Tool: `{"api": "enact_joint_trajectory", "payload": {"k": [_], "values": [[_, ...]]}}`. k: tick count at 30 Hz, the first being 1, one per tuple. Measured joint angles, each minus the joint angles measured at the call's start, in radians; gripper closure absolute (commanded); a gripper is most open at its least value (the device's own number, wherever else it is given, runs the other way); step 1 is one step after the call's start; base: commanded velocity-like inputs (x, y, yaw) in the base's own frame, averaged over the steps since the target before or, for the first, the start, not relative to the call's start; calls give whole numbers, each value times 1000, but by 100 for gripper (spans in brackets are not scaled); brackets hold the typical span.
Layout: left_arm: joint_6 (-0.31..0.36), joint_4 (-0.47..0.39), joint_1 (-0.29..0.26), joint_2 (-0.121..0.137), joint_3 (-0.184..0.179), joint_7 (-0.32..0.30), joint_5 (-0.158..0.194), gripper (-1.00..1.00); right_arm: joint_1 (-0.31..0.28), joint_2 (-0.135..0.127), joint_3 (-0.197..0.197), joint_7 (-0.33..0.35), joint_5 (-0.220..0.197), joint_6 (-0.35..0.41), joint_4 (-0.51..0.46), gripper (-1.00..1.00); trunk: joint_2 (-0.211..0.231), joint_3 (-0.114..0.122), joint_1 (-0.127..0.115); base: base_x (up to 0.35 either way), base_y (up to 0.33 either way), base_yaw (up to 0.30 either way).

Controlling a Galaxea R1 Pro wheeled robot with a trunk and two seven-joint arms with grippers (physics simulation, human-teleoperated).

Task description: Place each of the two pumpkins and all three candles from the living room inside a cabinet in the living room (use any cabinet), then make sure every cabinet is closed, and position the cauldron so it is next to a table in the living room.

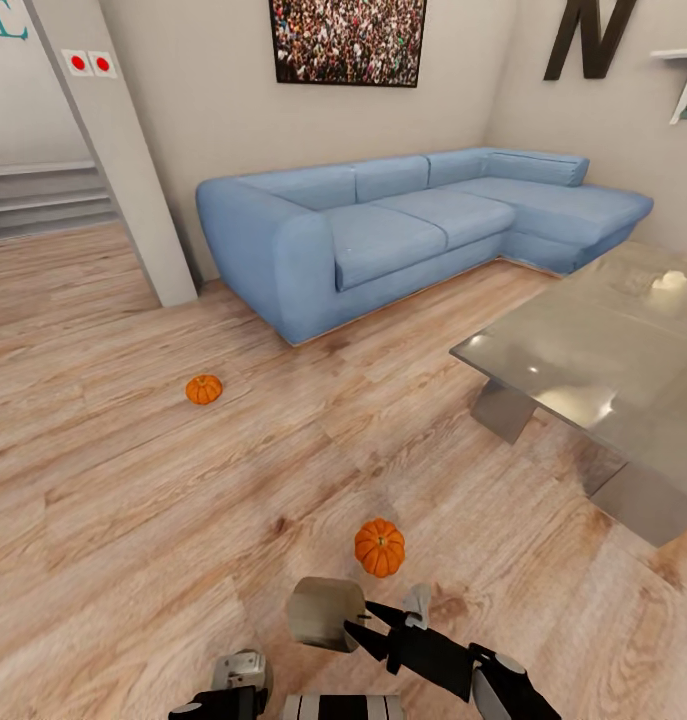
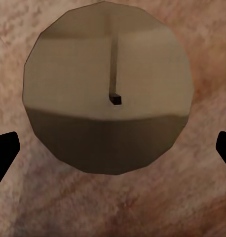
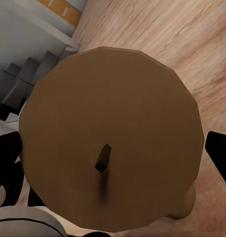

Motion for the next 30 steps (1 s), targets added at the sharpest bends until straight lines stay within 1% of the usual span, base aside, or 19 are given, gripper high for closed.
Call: {"api": "enact_joint_trajectory", "payload": {"k": [8,18,30], "values": [[1,0,0,0,-1,0,0,-100,0,-2,0,2,1,0,0,100,0,0,0,53,0,0],[1,0,0,0,6,0,3,-100,0,-2,1,-12,2,0,0,100,0,0,0,21,22,0],[1,0,0,0,4,-1,5,-100,0,-2,1,-12,2,0,0,100,0,0,0,74,19,0]]}}
